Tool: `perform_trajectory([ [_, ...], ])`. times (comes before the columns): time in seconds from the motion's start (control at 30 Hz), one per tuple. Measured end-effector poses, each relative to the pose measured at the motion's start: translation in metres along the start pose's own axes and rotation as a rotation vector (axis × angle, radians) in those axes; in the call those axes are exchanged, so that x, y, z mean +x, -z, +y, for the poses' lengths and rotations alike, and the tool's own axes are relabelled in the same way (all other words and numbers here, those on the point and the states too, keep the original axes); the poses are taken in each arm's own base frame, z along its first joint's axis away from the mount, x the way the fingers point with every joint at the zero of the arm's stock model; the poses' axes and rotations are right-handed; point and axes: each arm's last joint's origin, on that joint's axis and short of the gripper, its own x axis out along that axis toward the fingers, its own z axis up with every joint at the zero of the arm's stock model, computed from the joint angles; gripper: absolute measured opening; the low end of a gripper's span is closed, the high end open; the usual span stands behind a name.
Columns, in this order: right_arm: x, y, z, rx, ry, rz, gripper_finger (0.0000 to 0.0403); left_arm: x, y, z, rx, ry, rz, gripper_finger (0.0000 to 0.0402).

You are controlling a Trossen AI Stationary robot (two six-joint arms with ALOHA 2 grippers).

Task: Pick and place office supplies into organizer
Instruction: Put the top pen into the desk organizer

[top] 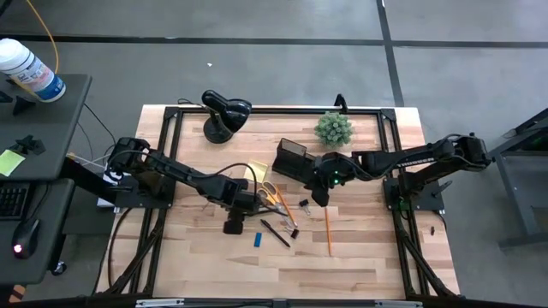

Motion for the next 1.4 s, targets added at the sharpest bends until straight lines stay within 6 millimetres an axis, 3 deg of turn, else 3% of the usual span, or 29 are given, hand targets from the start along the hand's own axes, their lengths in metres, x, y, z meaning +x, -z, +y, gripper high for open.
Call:
perform_trajectory([
  [0.83, 0.0, -0.003, 0.001, -0.001, 0.002, -0.031, 0.0083, 0.009, 0.0, -0.01, -0.164, -0.145, -0.031, 0.0131],
  [1.4, 0.0, -0.003, 0.001, -0.001, -0.006, -0.028, 0.0083, 0.012, -0.001, -0.016, -0.154, -0.106, -0.032, 0.0131],
])
